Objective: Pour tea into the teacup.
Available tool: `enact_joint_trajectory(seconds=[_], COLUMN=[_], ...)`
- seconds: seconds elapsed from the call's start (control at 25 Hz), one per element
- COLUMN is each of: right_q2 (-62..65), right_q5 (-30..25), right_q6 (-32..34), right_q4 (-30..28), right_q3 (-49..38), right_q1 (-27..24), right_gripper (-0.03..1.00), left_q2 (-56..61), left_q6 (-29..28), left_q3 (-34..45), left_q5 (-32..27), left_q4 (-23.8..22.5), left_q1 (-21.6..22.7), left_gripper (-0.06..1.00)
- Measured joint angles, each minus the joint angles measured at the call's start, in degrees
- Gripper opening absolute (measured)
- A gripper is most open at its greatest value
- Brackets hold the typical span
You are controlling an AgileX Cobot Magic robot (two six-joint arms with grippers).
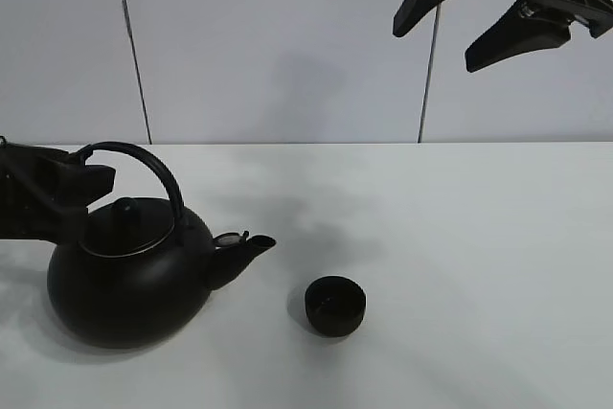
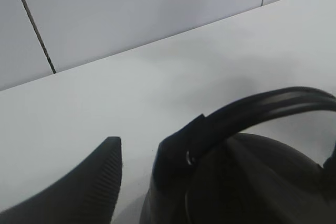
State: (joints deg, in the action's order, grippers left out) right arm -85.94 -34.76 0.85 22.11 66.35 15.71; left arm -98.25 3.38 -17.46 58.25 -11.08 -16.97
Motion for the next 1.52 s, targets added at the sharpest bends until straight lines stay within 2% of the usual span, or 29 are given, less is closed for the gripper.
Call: enact_joint_trajectory(seconds=[0.12,0.28,0.64,0.92,1.04,1.2,1.36,1.52], right_q2=[0.0,0.0,0.0,0.0,0.0,0.0,0.0,0.0], right_q5=[0.0,0.0,0.1,-5.2,-6.5,-7.1,-7.4,-7.5], right_q6=[0.0,0.0,0.0,0.0,0.0,0.0,0.0,0.0], right_q4=[0.0,0.0,0.0,-0.1,-0.2,-0.2,-0.4,-0.4], right_q3=[0.0,0.0,0.0,0.0,0.0,0.0,0.0,0.0], right_q1=[0.0,0.0,0.0,0.0,0.0,0.0,0.0,0.0], right_gripper=[0.49,0.49,0.49,0.49,0.49,0.49,0.49,0.49], left_q2=[0.0,0.0,-0.1,2.3,5.4,9.9,12.3,12.3], left_q6=[0.0,0.5,0.7,-6.1,-6.9,-7.2,-6.4,-3.0], left_q3=[0.0,0.0,0.0,0.3,0.5,0.4,-2.6,-4.7], left_q5=[0.0,-0.3,0.3,-1.4,-1.8,-3.4,-9.3,-14.2], left_q4=[0.0,-0.2,-0.2,-0.9,-1.4,-1.2,-1.0,3.7], left_q1=[0.0,0.0,0.1,0.1,0.0,-2.4,-6.4,-10.2], left_gripper=[0.35,0.14,0.15,0.15,0.15,0.15,0.14,0.14])
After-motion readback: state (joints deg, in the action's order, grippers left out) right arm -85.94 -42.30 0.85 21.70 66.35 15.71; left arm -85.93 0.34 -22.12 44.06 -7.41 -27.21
